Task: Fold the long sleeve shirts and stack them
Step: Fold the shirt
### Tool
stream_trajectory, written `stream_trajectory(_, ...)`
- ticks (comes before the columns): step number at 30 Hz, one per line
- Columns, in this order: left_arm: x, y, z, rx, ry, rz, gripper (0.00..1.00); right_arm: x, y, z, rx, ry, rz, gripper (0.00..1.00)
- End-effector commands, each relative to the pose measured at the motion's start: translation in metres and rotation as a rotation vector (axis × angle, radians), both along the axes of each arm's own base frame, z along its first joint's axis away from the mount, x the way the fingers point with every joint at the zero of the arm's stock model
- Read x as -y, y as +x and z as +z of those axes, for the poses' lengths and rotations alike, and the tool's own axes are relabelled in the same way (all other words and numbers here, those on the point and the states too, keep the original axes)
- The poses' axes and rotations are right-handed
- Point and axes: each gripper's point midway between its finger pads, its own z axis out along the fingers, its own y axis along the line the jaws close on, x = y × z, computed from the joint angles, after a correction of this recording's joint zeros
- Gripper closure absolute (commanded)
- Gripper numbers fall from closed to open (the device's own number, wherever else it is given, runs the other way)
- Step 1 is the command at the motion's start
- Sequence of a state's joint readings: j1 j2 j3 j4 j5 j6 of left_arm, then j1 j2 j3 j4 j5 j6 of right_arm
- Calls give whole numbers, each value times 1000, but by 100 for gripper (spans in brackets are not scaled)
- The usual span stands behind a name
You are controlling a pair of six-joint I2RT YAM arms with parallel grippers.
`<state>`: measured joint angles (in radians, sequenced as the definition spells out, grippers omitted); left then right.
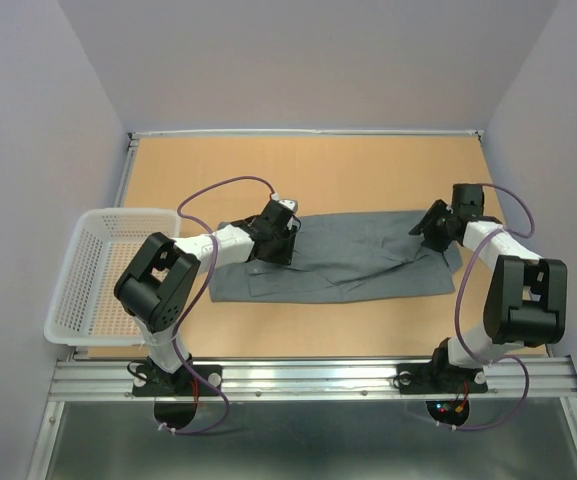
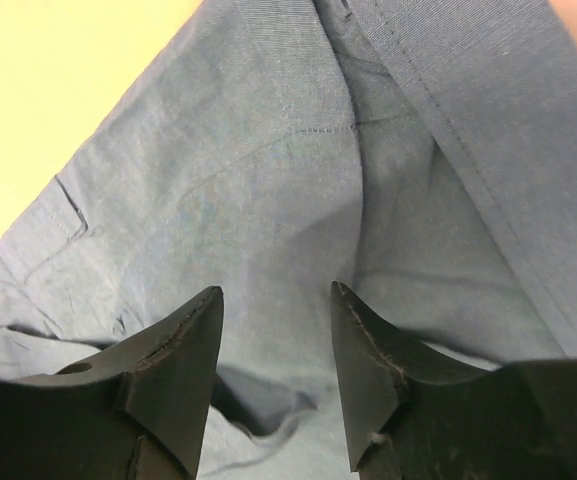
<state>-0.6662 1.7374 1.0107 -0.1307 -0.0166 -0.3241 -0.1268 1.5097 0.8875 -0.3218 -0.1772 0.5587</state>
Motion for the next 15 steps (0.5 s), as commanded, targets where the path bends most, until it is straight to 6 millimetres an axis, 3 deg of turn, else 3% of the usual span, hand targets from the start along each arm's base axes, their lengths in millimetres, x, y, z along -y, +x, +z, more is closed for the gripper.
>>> stream_trajectory(1, -17, -8, -10, -42, 70, 26, 50, -4, 12, -8, 40, 68, -46, 49)
stream_trajectory(10, -18, -9, -13, -49, 76, 30, 50, 7, 2, -25, 9, 54, -98, 55)
stream_trajectory(15, -19, -8, -15, -50, 85, 34, 50, 32, -10, -35, -16, -7, -169, 55)
